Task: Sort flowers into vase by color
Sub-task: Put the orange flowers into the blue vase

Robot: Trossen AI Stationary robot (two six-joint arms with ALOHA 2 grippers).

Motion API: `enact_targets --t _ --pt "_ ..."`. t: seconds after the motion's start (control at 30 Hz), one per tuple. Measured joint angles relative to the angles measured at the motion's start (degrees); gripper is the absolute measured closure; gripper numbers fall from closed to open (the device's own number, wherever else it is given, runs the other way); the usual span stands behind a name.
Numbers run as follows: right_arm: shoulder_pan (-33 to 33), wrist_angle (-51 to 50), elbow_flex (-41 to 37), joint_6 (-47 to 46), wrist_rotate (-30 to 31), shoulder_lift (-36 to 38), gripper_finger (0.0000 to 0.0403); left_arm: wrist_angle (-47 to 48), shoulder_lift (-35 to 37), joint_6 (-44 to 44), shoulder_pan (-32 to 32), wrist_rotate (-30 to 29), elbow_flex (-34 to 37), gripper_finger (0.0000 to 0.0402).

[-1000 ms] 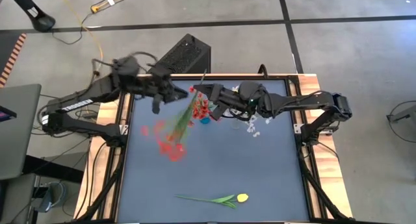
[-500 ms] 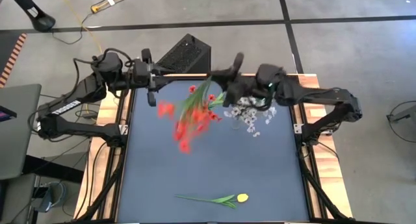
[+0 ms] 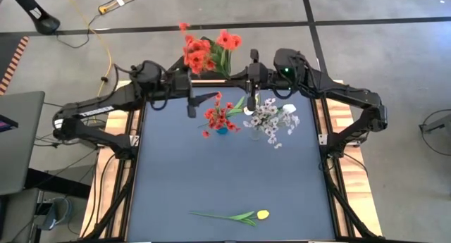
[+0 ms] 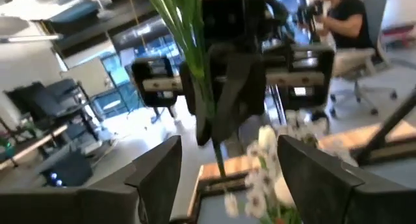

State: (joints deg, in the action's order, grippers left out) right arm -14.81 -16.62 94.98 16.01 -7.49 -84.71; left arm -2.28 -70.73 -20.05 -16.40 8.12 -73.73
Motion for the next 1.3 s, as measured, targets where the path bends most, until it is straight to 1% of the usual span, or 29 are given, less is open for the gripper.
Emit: enact_targets --t 0.17,0.3,0.4,0.57,0.7,0.8,0.87,0.93,1.0,1.07,1.17,1.3 --pt "0.2 0.5 0.0 -1.0 -0.3 0.0 0.0365 -7.8 -2.7 1.2 0.1 1.2 0.0 0.0158" --pt "0.2 0.3 0.0 -1.0 -0.3 0.0 0.0364 -11.6 -3.3 3.3 0.1 4.6 0.0 0.0158" --pt "0.2 0.7 0.0 -1.0 -0.3 0.0 0.0364 -13.6 -3.3 4.5 0.2 4.5 0.0 0.0159" --pt "1.3 1.4 0.0 -0.7 -0.3 0.0 0.0364 -14.5 -3.5 6.3 0.1 3.2 0.0 0.0164" --pt "2.6 2.8 0.0 -0.5 -0.3 -0.6 0.0364 -14.0 -3.6 7.3 0.0 5.0 0.0 0.0164" --pt "3.2 2.9 0.0 -0.5 -0.3 -1.2 0.0364 -14.5 -3.9 8.0 0.0 5.2 0.0 0.0165" --pt "3.2 4.1 0.0 -0.5 -0.3 -2.5 0.0364 -13.8 -3.9 9.2 0.0 5.5 0.0 0.0165" --pt "3.2 3.2 -0.1 -0.5 -0.3 -2.8 0.0364 -13.0 -3.9 10.0 0.0 5.6 0.0 0.0165" --pt "3.2 3.9 -0.1 -0.6 -0.3 -3.3 0.0364 -11.8 -3.9 10.0 0.0 5.6 0.0 0.0171" --pt "3.2 3.9 -0.1 -0.8 -0.3 -3.3 0.0364 -10.6 -3.9 9.9 0.0 5.6 0.0 0.0189" --pt "3.2 3.9 -0.1 -0.7 -0.3 -3.3 0.0363 -9.9 -3.7 8.9 0.0 5.6 0.0 0.0242" --pt "3.2 3.8 -0.1 0.4 -0.3 -3.3 0.0342 -8.6 -3.6 7.3 0.0 5.3 0.0 0.0362"
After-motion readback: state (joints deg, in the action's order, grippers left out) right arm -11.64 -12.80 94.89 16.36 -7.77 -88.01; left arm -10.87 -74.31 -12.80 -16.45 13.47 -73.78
